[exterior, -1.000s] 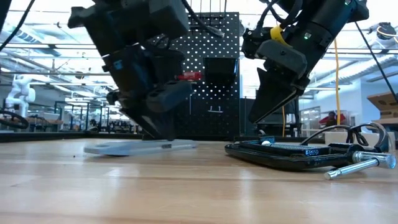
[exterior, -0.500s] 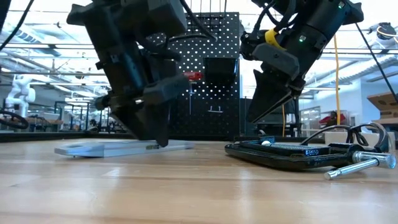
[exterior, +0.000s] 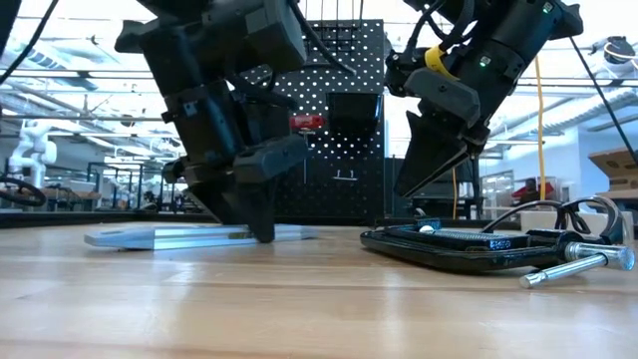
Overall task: Hang tools onto peg board
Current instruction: Put the torpedo level into the left black bin on the peg board
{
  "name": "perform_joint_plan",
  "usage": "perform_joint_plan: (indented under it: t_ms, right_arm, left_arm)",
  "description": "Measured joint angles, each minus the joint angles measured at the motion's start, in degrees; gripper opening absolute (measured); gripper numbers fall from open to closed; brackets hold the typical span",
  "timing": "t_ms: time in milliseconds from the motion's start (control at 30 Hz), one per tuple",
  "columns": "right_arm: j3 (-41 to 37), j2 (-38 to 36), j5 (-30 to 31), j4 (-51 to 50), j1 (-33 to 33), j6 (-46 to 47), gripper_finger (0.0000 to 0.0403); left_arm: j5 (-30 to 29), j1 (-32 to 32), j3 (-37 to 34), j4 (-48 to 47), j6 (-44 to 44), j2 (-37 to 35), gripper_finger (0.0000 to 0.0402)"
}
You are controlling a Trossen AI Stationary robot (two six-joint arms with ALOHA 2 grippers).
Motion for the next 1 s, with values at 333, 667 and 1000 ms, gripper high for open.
perform_joint_plan:
  t_ms: [333, 667, 1000]
  right_arm:
    - [0.0, 0.0, 0.04, 0.05, -0.02, 0.2, 0.0127]
    - [0.0, 0.0, -0.04, 0.29, 0.0, 1.09, 0.0127]
    - [0.0, 0.0, 3.41, 12.2, 0.16, -3.91, 0.0127]
  left_arm:
    - [-3.18, -0.81, -0.07, 0.37, 3.85, -2.02, 0.018]
    - [-8.03, -1.17, -0.35, -2.41, 6.53, -6.67, 0.0133]
    - [-8.15, -1.84, -0.26, -4.86, 11.05, -21.51, 0.0132]
